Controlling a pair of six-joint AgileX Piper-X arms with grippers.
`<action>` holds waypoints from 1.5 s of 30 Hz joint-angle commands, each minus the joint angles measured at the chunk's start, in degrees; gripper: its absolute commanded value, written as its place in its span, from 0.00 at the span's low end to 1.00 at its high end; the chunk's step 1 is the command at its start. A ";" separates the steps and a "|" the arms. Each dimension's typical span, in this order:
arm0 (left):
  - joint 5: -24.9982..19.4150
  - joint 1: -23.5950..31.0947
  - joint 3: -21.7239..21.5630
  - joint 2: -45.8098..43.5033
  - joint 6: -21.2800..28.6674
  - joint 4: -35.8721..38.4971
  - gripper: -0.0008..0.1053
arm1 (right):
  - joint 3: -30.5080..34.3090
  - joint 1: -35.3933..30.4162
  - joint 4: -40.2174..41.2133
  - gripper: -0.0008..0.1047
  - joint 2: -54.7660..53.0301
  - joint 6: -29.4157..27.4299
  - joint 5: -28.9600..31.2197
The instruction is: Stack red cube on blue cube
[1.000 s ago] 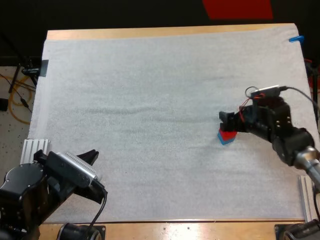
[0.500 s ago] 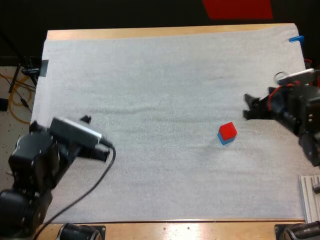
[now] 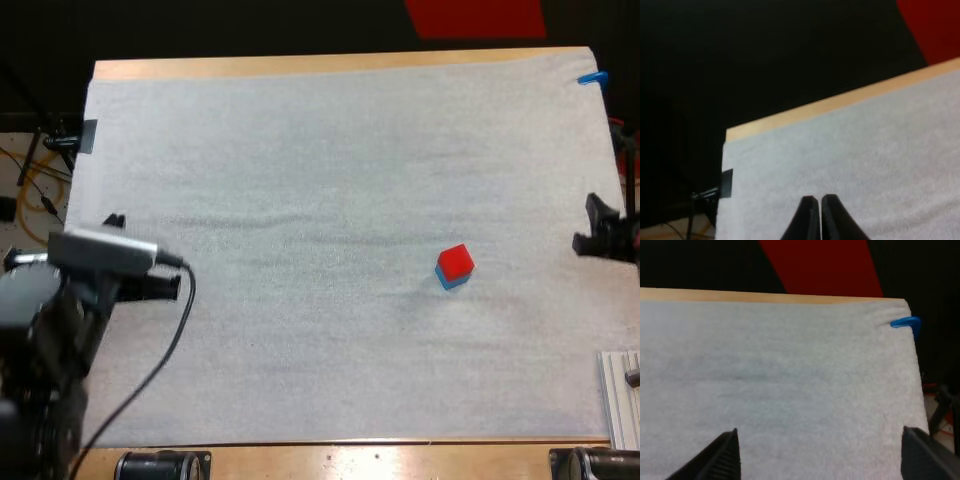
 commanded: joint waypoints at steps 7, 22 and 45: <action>-0.38 -0.26 2.84 -13.81 -0.66 1.33 0.01 | -0.44 -0.14 6.37 0.62 -11.19 -0.75 -0.78; -0.38 -0.26 11.32 -39.47 -0.87 11.52 0.01 | 9.26 -0.14 13.08 0.62 -39.11 2.98 -0.89; 2.95 -0.06 26.24 -43.72 -6.27 12.98 0.01 | 15.41 -0.14 17.56 0.62 -46.01 6.22 -3.92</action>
